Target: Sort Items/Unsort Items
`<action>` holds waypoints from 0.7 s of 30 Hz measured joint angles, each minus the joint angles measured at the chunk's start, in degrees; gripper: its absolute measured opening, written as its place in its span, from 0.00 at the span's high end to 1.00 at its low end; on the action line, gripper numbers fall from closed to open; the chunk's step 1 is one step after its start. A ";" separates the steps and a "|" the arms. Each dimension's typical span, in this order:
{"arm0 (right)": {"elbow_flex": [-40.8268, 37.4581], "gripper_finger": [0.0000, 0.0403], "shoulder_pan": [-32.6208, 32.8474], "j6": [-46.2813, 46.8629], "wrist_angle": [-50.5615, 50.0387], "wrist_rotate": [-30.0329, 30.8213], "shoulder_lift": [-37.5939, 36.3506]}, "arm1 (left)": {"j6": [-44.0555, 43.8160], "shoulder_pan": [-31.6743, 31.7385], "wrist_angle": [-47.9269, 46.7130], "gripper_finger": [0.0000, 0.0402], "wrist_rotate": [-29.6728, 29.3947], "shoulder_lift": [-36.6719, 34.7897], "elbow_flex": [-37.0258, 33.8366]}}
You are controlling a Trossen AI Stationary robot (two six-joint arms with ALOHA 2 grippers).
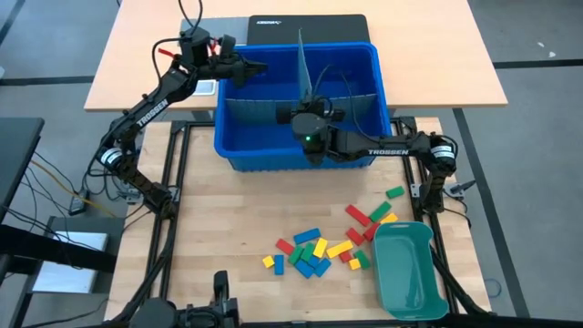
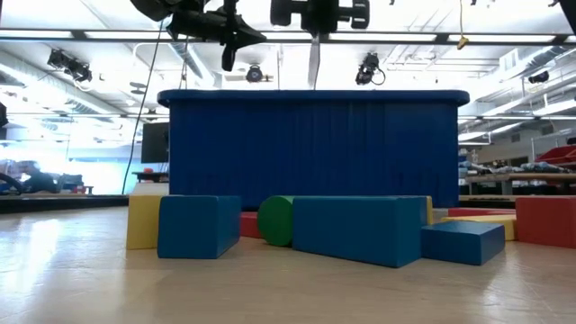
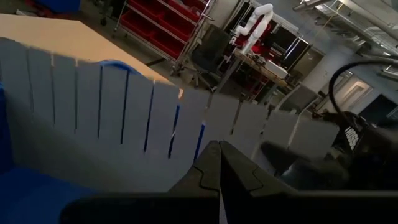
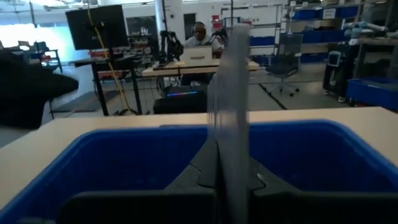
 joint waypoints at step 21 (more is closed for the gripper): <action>-7.03 0.99 0.07 7.82 2.11 -1.54 0.07 | 0.20 -0.95 -0.14 0.99 -0.22 0.01 0.00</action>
